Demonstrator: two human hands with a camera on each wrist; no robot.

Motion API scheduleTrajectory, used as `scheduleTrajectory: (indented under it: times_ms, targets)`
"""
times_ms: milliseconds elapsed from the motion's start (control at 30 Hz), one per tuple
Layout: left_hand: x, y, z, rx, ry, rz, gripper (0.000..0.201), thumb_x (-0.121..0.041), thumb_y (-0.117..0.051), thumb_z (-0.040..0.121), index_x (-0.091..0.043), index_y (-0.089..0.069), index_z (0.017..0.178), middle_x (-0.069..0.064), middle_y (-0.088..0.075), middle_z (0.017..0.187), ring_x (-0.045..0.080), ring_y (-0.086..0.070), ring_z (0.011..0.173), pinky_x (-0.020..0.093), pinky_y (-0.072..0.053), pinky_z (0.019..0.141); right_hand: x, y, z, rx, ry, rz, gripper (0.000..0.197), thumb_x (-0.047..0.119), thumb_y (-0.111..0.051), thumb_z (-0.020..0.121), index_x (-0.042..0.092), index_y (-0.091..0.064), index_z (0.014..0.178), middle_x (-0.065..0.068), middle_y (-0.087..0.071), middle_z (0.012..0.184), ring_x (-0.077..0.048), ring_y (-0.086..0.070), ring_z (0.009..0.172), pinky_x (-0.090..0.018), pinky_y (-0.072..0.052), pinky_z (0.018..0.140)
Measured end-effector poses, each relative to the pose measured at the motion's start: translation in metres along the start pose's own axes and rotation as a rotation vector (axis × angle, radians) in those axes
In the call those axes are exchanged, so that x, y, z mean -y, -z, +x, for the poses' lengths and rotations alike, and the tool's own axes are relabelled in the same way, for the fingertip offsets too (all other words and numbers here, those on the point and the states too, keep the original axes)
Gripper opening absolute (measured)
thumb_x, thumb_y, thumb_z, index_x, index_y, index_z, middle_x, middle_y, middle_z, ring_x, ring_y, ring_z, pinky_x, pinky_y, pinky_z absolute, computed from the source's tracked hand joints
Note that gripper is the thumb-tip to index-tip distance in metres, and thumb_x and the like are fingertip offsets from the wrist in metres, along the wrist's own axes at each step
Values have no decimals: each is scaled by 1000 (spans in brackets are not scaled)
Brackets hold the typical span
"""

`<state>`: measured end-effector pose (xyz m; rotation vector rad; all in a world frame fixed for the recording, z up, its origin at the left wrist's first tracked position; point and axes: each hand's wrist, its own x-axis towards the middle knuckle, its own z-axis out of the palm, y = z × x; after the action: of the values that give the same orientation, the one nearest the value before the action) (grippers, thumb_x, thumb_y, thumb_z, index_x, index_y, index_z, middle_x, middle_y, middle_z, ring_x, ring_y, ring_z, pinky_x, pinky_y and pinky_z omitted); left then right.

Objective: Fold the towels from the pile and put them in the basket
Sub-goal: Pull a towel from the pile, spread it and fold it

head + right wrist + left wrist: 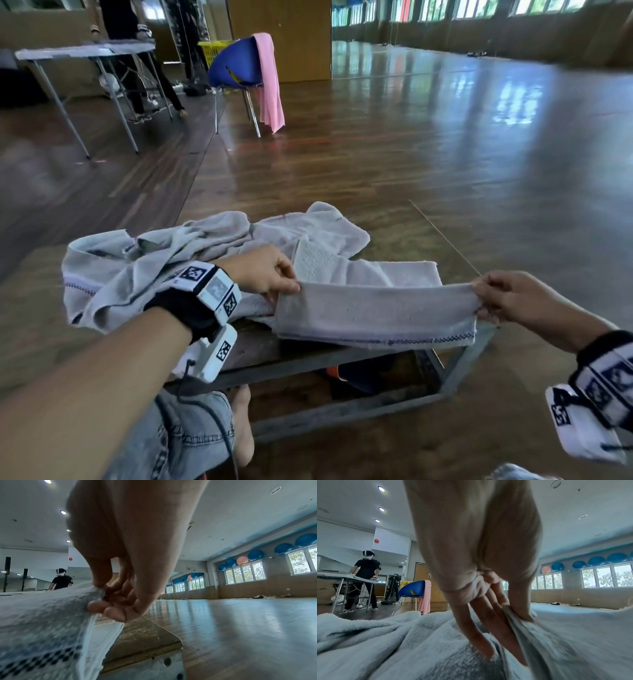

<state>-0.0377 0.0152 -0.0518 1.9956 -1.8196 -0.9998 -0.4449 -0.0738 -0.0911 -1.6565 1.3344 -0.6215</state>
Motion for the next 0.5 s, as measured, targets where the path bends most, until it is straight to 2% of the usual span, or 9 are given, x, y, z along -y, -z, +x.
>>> scheduleTrajectory:
  times_ms: [67, 100, 167, 200, 267, 300, 367, 433, 500]
  targets:
    - [2, 0, 14, -201, -49, 17, 17, -20, -75, 87, -4, -73, 90, 11, -74, 81, 22, -69, 71, 40, -59, 73, -1, -2, 19, -92, 25, 13, 17, 12, -60, 100, 1, -68, 90, -6, -64, 60, -12, -56, 51, -21, -46, 48]
    - [3, 0, 21, -302, -69, 2, 17, -22, -76, 86, -5, -73, 85, 8, -74, 77, 16, -67, 66, 40, -58, 69, -2, -5, 30, -142, 32, 16, 16, 13, -61, 99, 3, -68, 90, -5, -65, 60, -11, -56, 50, -18, -47, 47]
    - [5, 0, 37, -460, -85, -26, 19, -24, -79, 83, -8, -73, 75, -4, -69, 64, 2, -58, 53, 33, -52, 60, -4, -11, 53, -241, 35, -2, 14, 14, -63, 98, 5, -68, 89, -6, -68, 62, -12, -58, 51, -17, -49, 50]
    - [5, 1, 45, -496, -75, -30, 20, -26, -80, 81, -10, -72, 72, -8, -67, 60, 0, -57, 53, 30, -49, 61, -5, -14, 64, -277, 35, -14, 13, 14, -64, 98, 7, -68, 87, -7, -69, 64, -11, -61, 50, -16, -50, 50]
    - [5, 4, 58, -494, -48, 27, 21, -32, -81, 80, -14, -72, 71, -4, -73, 72, 8, -65, 70, 29, -51, 72, -4, -19, 83, -301, 28, -33, 12, 12, -66, 97, 8, -68, 85, -7, -71, 66, -4, -66, 49, -13, -52, 50]
    - [5, 5, 63, -465, -40, 79, 20, -33, -81, 80, -17, -73, 71, -1, -75, 81, 12, -67, 81, 31, -53, 78, -4, -22, 91, -300, 20, -54, 11, 12, -68, 96, 9, -69, 85, -6, -72, 66, -4, -69, 53, -14, -54, 53]
    - [7, 6, 71, -411, -53, 147, 18, -31, -80, 81, -16, -76, 72, 3, -77, 96, 18, -68, 93, 37, -54, 87, -5, -27, 102, -305, 2, -154, 10, 14, -71, 92, 14, -70, 82, -2, -75, 66, -10, -73, 61, -25, -59, 63]
    - [11, 5, 75, -390, -84, 166, 19, -26, -80, 82, -7, -78, 78, 4, -75, 112, 18, -68, 96, 40, -54, 90, -7, -33, 109, -304, -4, -271, 10, 17, -72, 90, 18, -69, 81, 0, -75, 71, -11, -73, 64, -25, -57, 67]
    - [15, 5, 78, -388, -103, 174, 19, -24, -80, 82, -5, -79, 81, 3, -74, 113, 16, -68, 95, 39, -54, 90, -9, -39, 114, -295, -3, -324, 12, 19, -70, 92, 21, -68, 80, 1, -72, 80, -12, -69, 70, -23, -52, 66]
